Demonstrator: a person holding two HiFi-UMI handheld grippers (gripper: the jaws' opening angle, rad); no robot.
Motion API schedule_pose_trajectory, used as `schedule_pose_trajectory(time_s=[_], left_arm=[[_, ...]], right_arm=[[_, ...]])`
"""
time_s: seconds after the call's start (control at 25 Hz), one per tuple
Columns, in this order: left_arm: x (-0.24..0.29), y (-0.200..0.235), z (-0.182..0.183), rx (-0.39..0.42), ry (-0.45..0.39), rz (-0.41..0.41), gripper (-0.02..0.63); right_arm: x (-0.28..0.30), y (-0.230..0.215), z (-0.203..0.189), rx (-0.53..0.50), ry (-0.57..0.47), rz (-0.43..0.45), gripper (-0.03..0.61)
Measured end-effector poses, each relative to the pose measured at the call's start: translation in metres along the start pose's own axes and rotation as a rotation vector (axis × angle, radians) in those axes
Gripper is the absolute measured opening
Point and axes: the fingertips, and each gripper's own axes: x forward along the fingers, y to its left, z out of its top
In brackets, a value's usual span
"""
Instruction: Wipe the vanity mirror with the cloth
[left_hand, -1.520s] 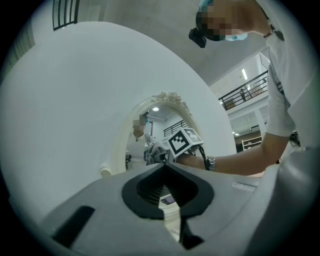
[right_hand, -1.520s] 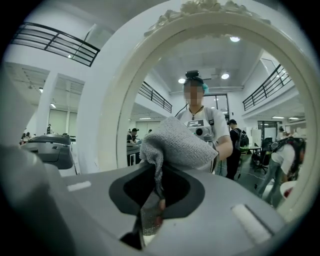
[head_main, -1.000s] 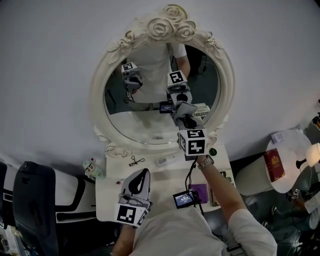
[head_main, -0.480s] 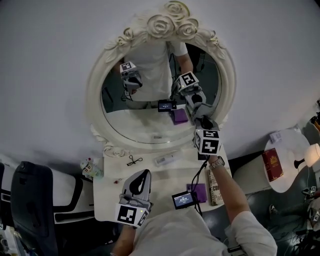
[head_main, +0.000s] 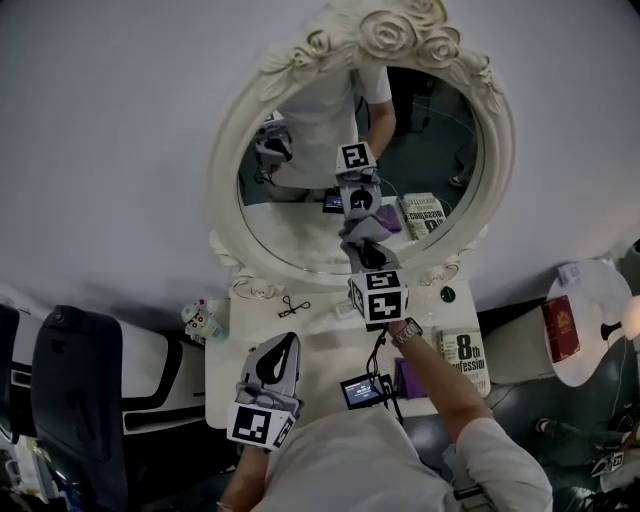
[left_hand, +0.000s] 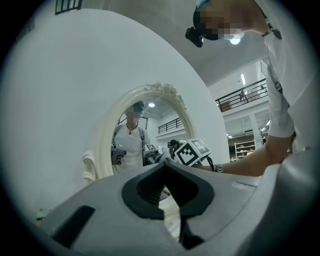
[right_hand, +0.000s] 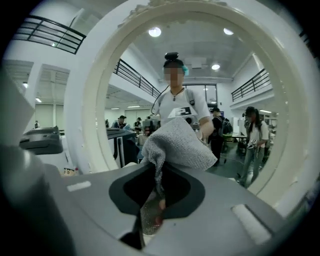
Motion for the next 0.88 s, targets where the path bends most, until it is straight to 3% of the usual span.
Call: schedule_pose_trajectory(time_s=[0.2, 0.36, 0.6, 0.88], left_arm=[[-0.028, 0.028, -0.001, -0.005, 0.012, 0.091, 0.006], [-0.051, 0.046, -0.003, 0.004, 0.03, 0.159, 0.006], [-0.062, 0.06, -0.008, 0.001, 0.05, 0.199, 0.006], [-0.037, 0.031, -0.012, 0.007, 0.052, 0.113, 0.006]], right_arm=[[0.037, 0.091, -0.01, -0.04, 0.041, 0.144, 0.037], [0.062, 0.127, -0.022, -0.035, 0.079, 0.191, 0.037], [0.073, 0.134, -0.032, 0.02, 0.105, 0.207, 0.037], [0.056, 0.075, -0.042, 0.044, 0.115, 0.121, 0.037]])
